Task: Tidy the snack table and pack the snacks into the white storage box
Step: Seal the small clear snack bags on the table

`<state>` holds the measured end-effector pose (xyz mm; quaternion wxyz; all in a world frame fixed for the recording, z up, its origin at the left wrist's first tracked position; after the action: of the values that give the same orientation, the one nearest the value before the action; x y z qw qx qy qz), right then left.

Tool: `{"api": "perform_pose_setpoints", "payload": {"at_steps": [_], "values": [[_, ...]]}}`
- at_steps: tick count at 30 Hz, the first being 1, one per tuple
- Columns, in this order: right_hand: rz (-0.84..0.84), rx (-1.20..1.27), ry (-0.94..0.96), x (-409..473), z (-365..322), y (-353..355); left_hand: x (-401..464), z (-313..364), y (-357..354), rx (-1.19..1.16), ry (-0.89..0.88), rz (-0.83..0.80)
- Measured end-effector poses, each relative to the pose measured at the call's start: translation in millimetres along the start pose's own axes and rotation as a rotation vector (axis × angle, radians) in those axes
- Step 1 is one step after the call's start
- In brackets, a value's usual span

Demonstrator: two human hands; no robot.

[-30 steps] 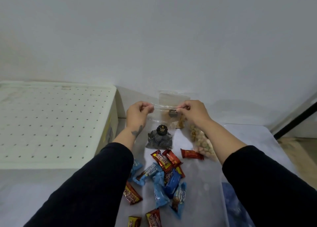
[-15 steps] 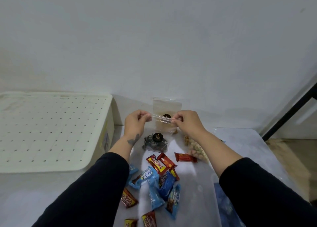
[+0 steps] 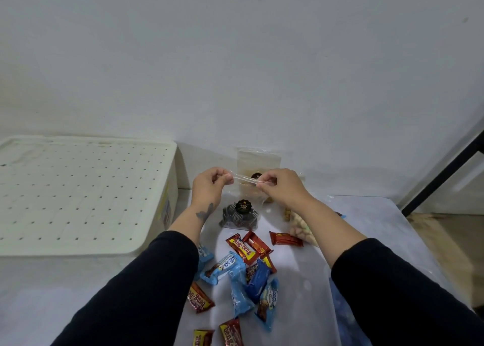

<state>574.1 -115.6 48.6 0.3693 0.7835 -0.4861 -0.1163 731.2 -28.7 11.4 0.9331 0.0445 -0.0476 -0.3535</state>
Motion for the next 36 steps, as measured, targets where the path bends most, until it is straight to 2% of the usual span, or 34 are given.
{"api": "perform_pose_setpoints", "payload": {"at_steps": [7,13,21,26,33,36], "values": [[0.044,0.045,-0.005,5,-3,-6,1,3,-5,0.0,-0.008,-0.028],[0.005,0.05,0.03,9,-11,-10,6,2,-8,0.005,-0.015,-0.038],[0.083,0.053,0.008,15,-6,-9,3,5,-19,0.042,-0.065,-0.131],[0.012,0.024,0.023,15,-7,-18,7,7,-19,0.155,-0.119,-0.106],[0.084,-0.08,0.019,15,-14,-21,9,11,-20,0.241,-0.188,-0.064],[0.037,-0.009,0.005,15,-17,-25,10,13,-15,0.236,-0.216,-0.044]]}}
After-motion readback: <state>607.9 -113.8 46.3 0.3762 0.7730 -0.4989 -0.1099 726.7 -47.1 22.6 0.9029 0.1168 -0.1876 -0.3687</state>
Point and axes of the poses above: each hand's wrist, its own x-axis towards the middle knuckle, its own y-axis out of the back of the hand, z = x × y, the point moved 8 cm from there along x, towards the middle knuckle, and after that the axes turned 10 degrees about z, right-handed, at the moved point
